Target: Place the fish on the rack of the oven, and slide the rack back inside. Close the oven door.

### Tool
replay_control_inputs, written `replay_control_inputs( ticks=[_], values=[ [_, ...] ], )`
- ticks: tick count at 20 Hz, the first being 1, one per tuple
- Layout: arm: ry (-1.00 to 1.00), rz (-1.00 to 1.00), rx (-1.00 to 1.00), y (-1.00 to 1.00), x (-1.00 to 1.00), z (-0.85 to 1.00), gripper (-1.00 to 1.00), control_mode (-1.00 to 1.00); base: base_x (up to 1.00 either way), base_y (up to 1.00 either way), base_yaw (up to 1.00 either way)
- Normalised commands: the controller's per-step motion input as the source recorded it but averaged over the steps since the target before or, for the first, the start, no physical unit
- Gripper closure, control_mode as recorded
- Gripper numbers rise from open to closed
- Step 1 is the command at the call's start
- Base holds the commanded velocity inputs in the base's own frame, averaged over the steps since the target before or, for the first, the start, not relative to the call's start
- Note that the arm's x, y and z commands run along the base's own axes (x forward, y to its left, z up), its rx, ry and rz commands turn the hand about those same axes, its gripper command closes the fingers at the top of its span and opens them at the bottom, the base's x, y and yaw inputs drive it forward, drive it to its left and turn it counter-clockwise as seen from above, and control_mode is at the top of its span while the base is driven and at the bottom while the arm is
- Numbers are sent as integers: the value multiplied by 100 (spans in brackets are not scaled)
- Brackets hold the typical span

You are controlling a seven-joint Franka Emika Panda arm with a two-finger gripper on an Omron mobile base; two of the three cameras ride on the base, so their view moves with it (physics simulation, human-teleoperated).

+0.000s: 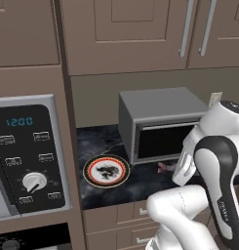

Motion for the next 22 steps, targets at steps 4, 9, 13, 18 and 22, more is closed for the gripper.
replay_control_inputs(
  ticks=[4,9,13,18,22],
  values=[
    [0,0,0,-15,0,0,100,-100,0,0,0],
    [0,0,0,-1,0,0,100,100,-16,0,3],
    [0,0,0,0,0,0,100,100,-69,8,15],
    [0,0,0,0,0,0,100,100,-66,37,18],
    [0,0,0,0,0,0,100,100,-39,61,16]
  ],
)
